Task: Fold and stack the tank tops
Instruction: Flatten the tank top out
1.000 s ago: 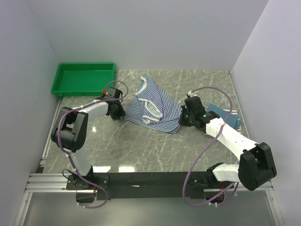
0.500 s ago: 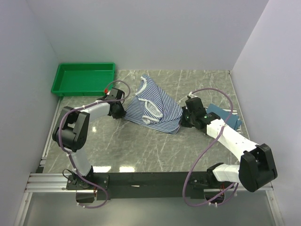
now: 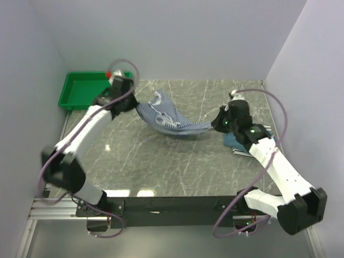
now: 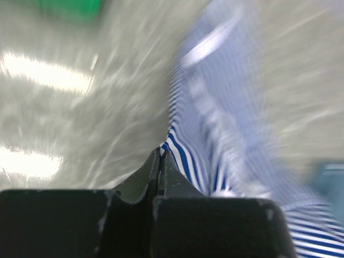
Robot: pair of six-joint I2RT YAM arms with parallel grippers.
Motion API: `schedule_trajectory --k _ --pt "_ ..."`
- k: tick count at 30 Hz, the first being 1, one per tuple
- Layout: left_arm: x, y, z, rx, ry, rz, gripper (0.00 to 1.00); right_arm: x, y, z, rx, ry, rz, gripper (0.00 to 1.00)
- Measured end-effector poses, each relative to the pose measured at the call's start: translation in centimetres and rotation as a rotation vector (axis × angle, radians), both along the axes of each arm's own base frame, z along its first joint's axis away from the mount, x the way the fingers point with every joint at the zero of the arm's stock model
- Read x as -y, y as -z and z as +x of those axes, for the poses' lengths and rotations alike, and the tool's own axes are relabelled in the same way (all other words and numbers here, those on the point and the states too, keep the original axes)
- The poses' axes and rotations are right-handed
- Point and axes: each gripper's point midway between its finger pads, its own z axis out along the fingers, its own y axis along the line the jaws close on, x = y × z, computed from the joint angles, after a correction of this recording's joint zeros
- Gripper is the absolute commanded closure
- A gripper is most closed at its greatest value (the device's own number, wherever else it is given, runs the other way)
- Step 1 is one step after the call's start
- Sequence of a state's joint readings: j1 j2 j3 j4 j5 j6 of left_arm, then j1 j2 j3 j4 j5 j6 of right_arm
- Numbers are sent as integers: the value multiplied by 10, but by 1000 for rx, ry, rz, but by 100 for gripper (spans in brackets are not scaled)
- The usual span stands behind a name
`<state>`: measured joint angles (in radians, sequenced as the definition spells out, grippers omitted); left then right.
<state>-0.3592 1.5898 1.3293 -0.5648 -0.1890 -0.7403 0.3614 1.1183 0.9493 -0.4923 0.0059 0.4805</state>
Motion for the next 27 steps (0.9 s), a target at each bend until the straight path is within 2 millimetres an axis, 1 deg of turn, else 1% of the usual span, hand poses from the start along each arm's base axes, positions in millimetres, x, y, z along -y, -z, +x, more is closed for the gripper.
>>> schedule_trajectory --k 2,3,5,7,9,11,12,14,16,18,20,24,27 --pt "-1 -80 4 171 -5 -50 100 3 -35 4 75 12 27 100" --pt "-4 -127 0 272 -7 -80 100 5 -54 5 120 17 43 100" --pt "-10 -205 -17 442 -8 -141 99 8 -93 2 209 25 75 100" --pt "-20 -276 -44 605 -9 -204 99 11 -126 -6 283 26 106 100" --pt "-30 -329 -76 733 -1 -258 99 13 -160 -17 362 18 144 100" --pt "-35 -365 -104 820 20 -302 100 13 -192 -28 429 4 183 100" --pt "-37 -376 -114 850 27 -316 99 14 -209 -35 467 -3 203 100" --pt "-40 -390 -125 885 34 -334 99 15 -239 -47 532 -14 235 100" --pt "-39 -395 -128 892 41 -341 99 17 -255 -56 567 -18 252 100" --pt "-37 -391 -124 877 48 -339 99 19 -264 -64 584 -26 263 100" --pt "-33 -385 -120 850 54 -340 99 20 -270 -72 596 -33 272 100" --pt "-27 -367 -113 789 65 -338 99 21 -265 -75 573 -30 272 100" --pt "-26 -365 -115 782 65 -349 99 22 -261 -76 557 -22 268 100"
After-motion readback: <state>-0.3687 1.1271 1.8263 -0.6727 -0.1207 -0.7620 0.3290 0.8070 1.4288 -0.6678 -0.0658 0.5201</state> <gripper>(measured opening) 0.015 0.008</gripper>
